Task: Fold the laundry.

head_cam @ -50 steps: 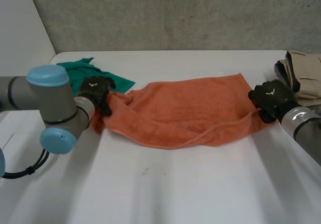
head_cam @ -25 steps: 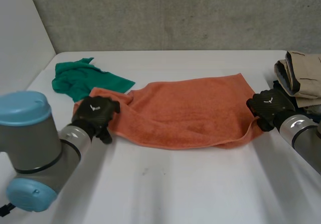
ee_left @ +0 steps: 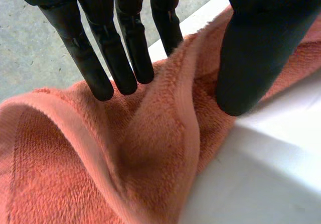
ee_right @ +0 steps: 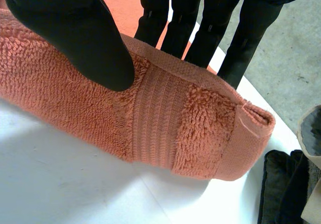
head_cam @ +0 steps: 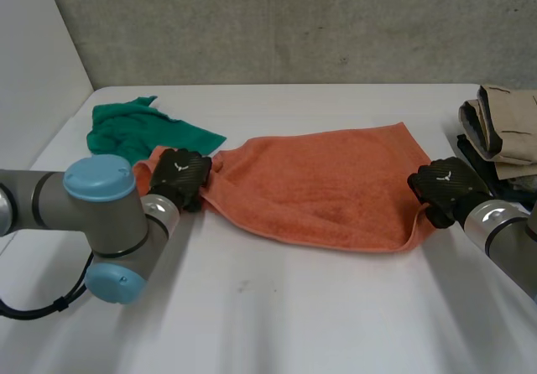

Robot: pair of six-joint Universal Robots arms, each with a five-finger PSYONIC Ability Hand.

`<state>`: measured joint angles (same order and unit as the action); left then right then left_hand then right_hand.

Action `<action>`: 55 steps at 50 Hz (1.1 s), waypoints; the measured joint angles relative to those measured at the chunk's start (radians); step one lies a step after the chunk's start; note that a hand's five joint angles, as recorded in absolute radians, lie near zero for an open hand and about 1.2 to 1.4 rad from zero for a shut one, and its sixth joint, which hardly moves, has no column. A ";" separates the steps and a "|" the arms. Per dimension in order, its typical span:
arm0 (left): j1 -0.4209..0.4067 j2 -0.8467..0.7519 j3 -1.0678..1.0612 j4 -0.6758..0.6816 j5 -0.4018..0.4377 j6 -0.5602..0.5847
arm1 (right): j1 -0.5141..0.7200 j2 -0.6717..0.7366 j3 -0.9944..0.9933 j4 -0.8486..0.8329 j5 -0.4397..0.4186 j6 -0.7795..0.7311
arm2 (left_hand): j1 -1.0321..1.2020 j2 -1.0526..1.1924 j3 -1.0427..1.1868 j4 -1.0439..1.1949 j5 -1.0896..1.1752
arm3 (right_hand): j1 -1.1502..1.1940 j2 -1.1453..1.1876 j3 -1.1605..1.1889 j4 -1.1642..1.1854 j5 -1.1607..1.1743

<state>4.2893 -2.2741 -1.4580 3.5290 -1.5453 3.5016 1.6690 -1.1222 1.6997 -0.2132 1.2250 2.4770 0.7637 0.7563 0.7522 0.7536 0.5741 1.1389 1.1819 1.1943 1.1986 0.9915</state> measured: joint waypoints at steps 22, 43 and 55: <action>0.007 0.527 -0.070 -0.339 -0.023 0.012 | -0.025 -0.249 -0.123 0.140 0.052 -0.123 | 0.388 0.440 0.440 0.444 0.410 | 0.000 0.000 0.000 0.000 0.000; 0.077 0.513 -0.092 -0.696 -0.034 0.423 | -0.103 -0.283 -0.360 0.697 0.026 -0.305 | 0.388 0.440 0.441 0.444 0.410 | 0.000 0.000 0.000 0.000 0.000; 0.144 0.112 0.233 -0.343 -0.037 0.419 | 0.005 0.062 -0.599 0.460 0.200 -0.223 | 0.388 0.441 0.442 0.448 0.410 | 0.005 0.001 0.000 0.000 0.031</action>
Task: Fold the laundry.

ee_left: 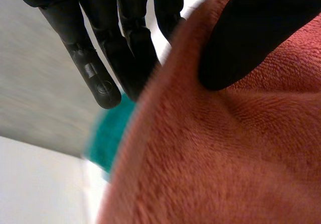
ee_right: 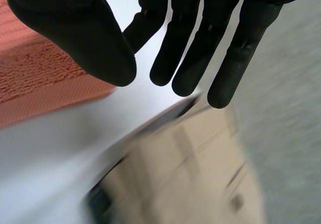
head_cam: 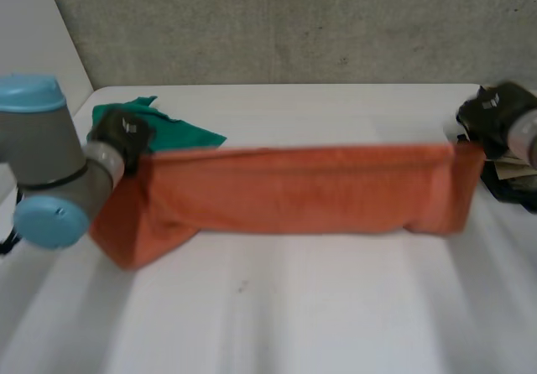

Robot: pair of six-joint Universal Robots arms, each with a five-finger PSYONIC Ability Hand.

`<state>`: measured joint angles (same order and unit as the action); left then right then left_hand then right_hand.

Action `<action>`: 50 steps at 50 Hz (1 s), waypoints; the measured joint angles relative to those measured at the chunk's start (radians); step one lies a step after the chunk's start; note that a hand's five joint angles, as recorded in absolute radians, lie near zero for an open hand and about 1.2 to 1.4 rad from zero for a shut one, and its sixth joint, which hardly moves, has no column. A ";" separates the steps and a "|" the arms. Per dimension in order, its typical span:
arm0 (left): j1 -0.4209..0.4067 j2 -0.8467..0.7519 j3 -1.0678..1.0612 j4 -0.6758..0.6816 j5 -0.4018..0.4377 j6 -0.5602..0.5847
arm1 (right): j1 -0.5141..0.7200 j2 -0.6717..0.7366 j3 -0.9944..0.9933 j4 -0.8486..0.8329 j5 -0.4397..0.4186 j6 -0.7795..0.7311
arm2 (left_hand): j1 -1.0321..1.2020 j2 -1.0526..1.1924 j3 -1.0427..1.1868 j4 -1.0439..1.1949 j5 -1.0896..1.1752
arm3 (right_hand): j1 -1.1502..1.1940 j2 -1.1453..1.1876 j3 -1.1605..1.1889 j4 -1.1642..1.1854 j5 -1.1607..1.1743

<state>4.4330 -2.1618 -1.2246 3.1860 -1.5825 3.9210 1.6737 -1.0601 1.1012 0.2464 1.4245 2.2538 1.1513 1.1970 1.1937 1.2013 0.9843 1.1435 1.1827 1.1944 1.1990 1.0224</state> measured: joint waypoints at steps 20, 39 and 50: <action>-0.028 0.178 0.175 0.688 0.007 -0.181 | 0.080 -0.078 -0.141 -0.836 0.099 0.354 | 0.000 0.001 0.001 0.000 0.015 | 0.000 0.000 0.000 0.001 0.003; -0.046 0.021 -0.295 0.611 0.014 -0.207 | 0.062 0.095 0.162 -0.510 -0.099 0.308 | 0.000 0.003 0.003 0.001 0.015 | 0.000 0.005 0.001 0.003 0.003; -0.053 -0.025 -0.410 0.597 0.018 -0.205 | 0.036 0.091 0.270 -0.321 -0.107 0.234 | -0.141 -0.172 -0.159 -0.167 -0.126 | 0.000 0.005 0.001 0.003 0.003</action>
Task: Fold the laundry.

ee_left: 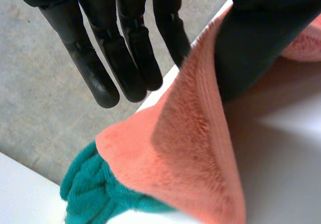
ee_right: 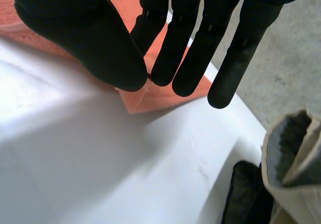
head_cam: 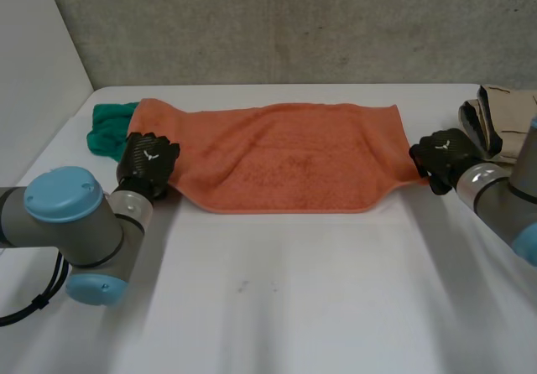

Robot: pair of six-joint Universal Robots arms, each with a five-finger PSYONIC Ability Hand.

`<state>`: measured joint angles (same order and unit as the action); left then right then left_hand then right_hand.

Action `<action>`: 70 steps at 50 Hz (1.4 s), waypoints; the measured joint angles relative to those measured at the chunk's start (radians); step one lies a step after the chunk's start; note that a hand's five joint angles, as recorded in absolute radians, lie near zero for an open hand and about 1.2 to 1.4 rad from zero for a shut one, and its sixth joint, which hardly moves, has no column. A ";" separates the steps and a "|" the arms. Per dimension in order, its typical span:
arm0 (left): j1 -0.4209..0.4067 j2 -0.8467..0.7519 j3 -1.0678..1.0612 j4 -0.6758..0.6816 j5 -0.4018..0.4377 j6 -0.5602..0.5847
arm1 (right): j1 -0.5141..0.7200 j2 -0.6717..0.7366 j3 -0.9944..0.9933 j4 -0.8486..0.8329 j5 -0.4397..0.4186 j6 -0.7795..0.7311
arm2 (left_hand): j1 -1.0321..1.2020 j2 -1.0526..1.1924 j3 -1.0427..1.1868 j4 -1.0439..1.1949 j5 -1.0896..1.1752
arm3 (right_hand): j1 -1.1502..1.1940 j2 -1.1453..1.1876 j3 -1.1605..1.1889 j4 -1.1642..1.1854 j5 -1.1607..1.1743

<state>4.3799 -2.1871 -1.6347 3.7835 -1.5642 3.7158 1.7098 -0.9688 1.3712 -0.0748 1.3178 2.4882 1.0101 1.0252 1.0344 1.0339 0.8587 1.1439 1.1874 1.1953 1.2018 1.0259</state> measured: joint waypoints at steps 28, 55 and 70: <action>0.183 0.004 -0.036 -0.014 0.033 -0.030 | -0.051 -0.049 0.089 -0.030 -0.008 0.013 | 0.145 0.157 0.143 0.149 0.112 | -0.001 0.000 0.000 0.000 0.000; 0.134 0.650 -0.255 -1.075 0.045 0.369 | -0.202 -0.472 0.350 0.649 -0.006 -0.668 | 0.145 0.172 0.159 0.167 0.113 | -0.001 0.000 0.000 0.000 0.000; 0.077 0.218 0.080 -0.650 0.033 0.388 | -0.120 -0.194 0.145 0.247 0.025 -0.367 | 0.145 0.172 0.160 0.167 0.114 | -0.001 0.000 0.000 0.000 0.000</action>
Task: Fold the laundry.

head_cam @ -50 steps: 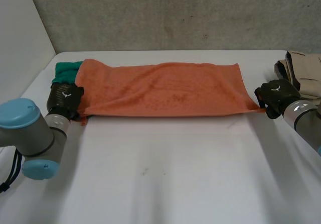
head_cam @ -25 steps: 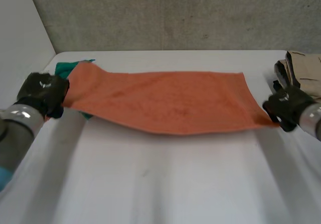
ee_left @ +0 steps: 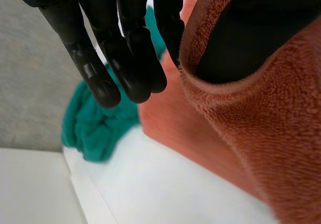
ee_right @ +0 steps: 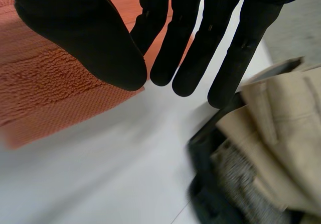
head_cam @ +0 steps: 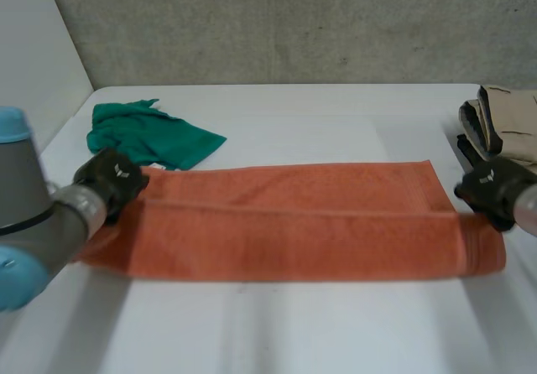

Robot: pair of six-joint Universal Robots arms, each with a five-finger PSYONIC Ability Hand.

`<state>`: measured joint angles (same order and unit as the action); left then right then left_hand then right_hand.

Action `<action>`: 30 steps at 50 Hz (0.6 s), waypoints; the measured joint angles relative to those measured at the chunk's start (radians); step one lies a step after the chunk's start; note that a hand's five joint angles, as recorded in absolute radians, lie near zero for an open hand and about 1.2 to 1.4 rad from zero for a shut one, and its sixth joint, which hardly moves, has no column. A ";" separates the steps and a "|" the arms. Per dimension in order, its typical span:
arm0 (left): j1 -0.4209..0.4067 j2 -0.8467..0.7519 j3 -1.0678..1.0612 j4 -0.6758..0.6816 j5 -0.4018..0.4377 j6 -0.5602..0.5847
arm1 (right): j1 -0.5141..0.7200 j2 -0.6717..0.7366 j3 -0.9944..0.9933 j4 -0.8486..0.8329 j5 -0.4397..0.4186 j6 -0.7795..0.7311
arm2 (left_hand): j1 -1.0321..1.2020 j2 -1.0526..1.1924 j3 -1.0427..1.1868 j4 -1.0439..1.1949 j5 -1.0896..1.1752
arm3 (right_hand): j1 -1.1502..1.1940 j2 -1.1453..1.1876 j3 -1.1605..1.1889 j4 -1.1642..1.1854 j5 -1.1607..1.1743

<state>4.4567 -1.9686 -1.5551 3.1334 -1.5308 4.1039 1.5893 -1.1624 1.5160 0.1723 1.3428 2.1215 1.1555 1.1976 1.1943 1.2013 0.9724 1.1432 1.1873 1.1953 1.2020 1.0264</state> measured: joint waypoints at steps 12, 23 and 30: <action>-0.022 -0.358 0.330 0.258 -0.080 -0.022 | 0.101 0.279 -0.267 -0.308 0.095 0.060 | 0.000 0.000 0.000 0.000 -0.001 | 0.000 0.000 0.000 0.000 0.001; -0.045 -0.496 0.429 0.514 -0.091 -0.024 | 0.145 0.474 -0.428 -0.576 0.150 0.089 | -0.928 -0.906 -0.883 -0.904 -0.839 | -0.728 -0.763 -0.750 -0.732 -0.755; -0.078 -0.496 0.401 0.530 -0.076 -0.063 | 0.173 0.474 -0.420 -0.575 0.213 0.142 | -0.963 -0.988 -0.979 -0.997 -0.924 | -0.913 -0.968 -0.979 -0.984 -0.978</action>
<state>4.3784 -2.4642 -1.1544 3.6638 -1.6069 4.0408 1.7620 -0.6879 1.0965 -0.4024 1.5558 2.2631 0.1922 0.2092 0.2158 0.2045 0.0481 0.2302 0.2193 0.2165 0.2184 0.0484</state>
